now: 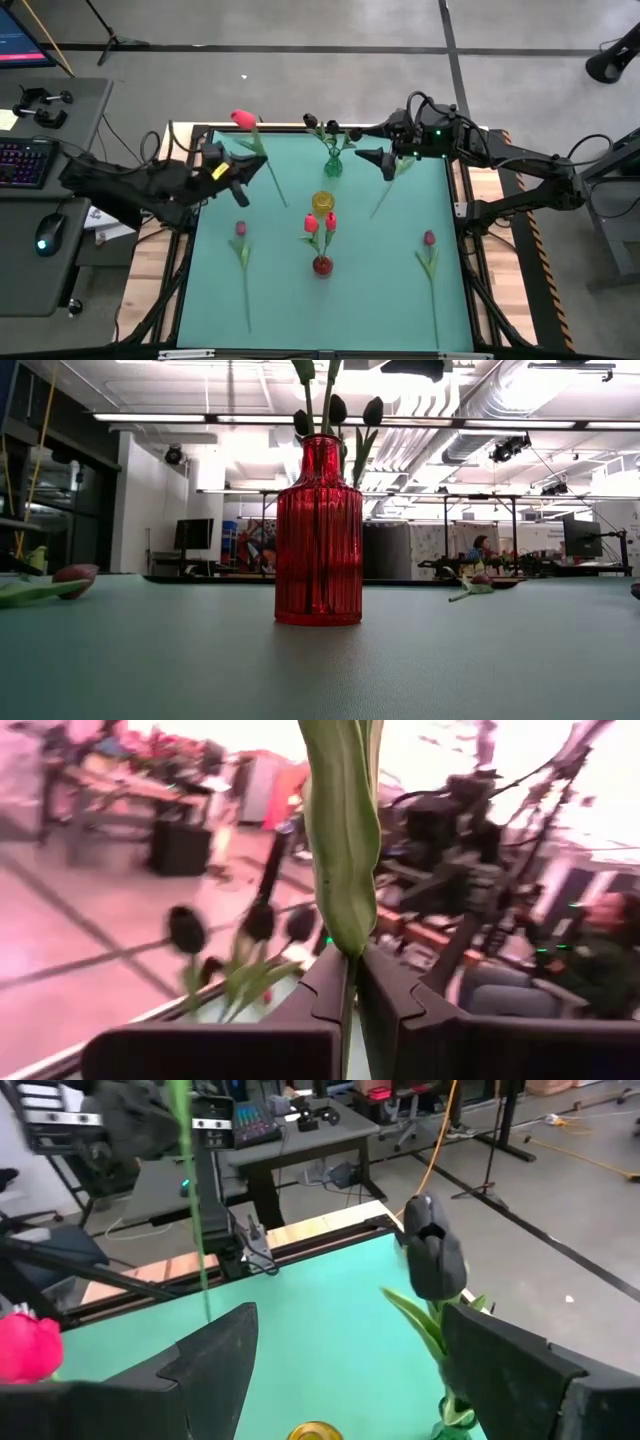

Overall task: Sort flowers into vase by color
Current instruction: Put the red tulip into the red vase

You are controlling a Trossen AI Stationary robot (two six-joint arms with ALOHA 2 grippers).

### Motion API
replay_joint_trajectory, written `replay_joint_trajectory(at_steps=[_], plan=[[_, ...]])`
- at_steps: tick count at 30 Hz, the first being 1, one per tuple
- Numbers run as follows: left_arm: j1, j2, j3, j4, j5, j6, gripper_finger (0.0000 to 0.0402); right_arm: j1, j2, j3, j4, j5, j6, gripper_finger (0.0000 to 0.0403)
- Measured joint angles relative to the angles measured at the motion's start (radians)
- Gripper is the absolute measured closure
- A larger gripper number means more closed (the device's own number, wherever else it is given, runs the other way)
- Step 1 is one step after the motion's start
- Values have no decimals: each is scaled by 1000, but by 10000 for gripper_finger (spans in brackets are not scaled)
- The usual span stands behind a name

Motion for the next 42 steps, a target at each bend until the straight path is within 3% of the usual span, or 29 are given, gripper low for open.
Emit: replay_joint_trajectory(at_steps=[8,11,19,24,30,33,37,42], plan=[[27,66,-1,310,322,11,401,0,0,0,-1,28,0,99],[9,63,-1,373,391,-1,401,1,0,0,-7,25,0,99],[-146,-38,-1,370,328,12,401,23,0,0,-69,-49,20,99],[-234,-39,0,342,369,3,401,65,0,0,-61,-101,143,99],[-292,109,-2,305,406,-35,401,147,0,0,-48,-78,301,99],[-307,196,0,386,412,-18,401,193,0,0,-46,-9,350,99],[-310,325,3,501,347,33,401,243,0,0,-46,74,364,99],[-334,451,123,412,273,164,401,287,0,0,-46,164,364,99]])
